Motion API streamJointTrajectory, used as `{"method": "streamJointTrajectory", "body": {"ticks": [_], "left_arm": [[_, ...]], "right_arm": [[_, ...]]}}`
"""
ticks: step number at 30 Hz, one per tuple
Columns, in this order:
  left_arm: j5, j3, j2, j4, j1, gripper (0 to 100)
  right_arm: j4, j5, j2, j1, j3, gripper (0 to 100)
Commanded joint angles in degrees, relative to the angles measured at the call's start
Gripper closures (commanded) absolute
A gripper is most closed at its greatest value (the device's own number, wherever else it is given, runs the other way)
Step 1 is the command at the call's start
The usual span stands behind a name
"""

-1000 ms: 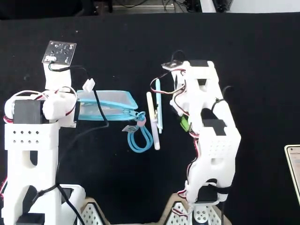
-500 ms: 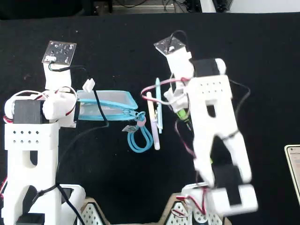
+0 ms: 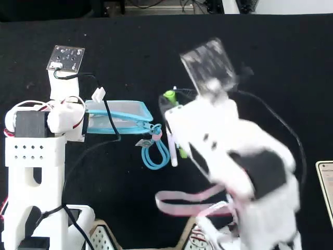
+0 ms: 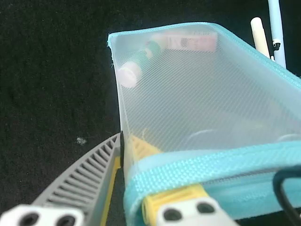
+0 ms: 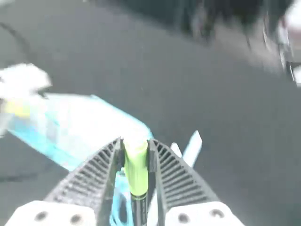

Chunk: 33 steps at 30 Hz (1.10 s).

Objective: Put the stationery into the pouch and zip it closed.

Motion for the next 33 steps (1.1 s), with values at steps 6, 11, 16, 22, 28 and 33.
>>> {"method": "streamJointTrajectory", "body": {"ticks": [6,11,16,22,28,33], "left_arm": [[0.5,-0.3,0.2,-0.4,0.7,97],[0.5,-0.3,0.2,-0.4,0.7,97],[0.5,-0.3,0.2,-0.4,0.7,97],[0.5,-0.3,0.2,-0.4,0.7,97],[0.4,-0.3,0.2,-0.4,0.7,97],[0.4,-0.3,0.2,-0.4,0.7,97]], "right_arm": [[-9.1,-1.6,-15.0,-13.2,-0.1,98.7],[-15.8,-1.6,-18.7,-14.1,1.9,98.7],[-26.0,-1.2,-20.8,-14.1,11.2,98.7],[-38.8,-1.3,-25.4,-14.2,21.1,98.7],[-41.7,-1.2,-29.6,-14.2,27.8,98.7],[-41.7,-1.1,-30.5,-14.1,32.8,98.7]]}}
